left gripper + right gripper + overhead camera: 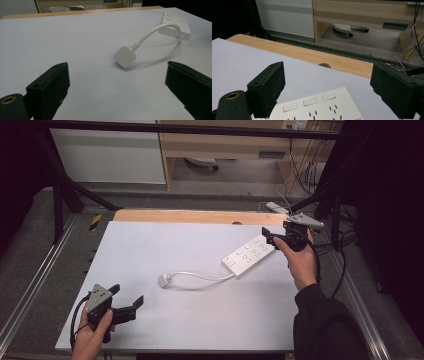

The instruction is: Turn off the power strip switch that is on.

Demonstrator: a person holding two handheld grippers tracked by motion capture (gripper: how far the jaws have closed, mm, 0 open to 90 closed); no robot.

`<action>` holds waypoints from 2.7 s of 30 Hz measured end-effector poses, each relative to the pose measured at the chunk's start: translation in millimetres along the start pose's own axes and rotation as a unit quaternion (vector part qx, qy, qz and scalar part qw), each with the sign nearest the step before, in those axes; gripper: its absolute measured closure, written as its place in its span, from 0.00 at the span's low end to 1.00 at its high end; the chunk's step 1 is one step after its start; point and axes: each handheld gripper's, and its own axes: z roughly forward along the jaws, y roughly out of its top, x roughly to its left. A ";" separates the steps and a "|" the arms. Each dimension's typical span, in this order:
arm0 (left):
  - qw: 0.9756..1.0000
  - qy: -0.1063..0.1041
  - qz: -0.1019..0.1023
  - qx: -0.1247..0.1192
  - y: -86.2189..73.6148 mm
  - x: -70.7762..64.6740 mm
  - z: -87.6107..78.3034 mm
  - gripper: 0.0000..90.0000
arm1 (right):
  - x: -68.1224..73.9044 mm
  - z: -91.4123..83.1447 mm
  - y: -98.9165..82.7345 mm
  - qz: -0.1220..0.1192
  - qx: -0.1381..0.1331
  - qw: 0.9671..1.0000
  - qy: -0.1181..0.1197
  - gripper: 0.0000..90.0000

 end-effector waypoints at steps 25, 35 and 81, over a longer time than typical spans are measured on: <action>1.000 -0.002 0.000 -0.003 0.6 0.1 -0.3 0.06 | 0.2 26.5 2.1 -0.031 -0.003 0.999 -0.016 0.60; 1.000 -0.001 0.001 -0.001 0.4 0.9 -0.4 0.06 | -3.6 40.1 -2.3 -0.036 -0.009 0.999 -0.021 0.89; 1.000 0.001 -0.007 0.000 -0.7 2.8 1.8 0.06 | -22.2 97.0 -41.4 -0.005 0.037 0.999 -0.038 1.00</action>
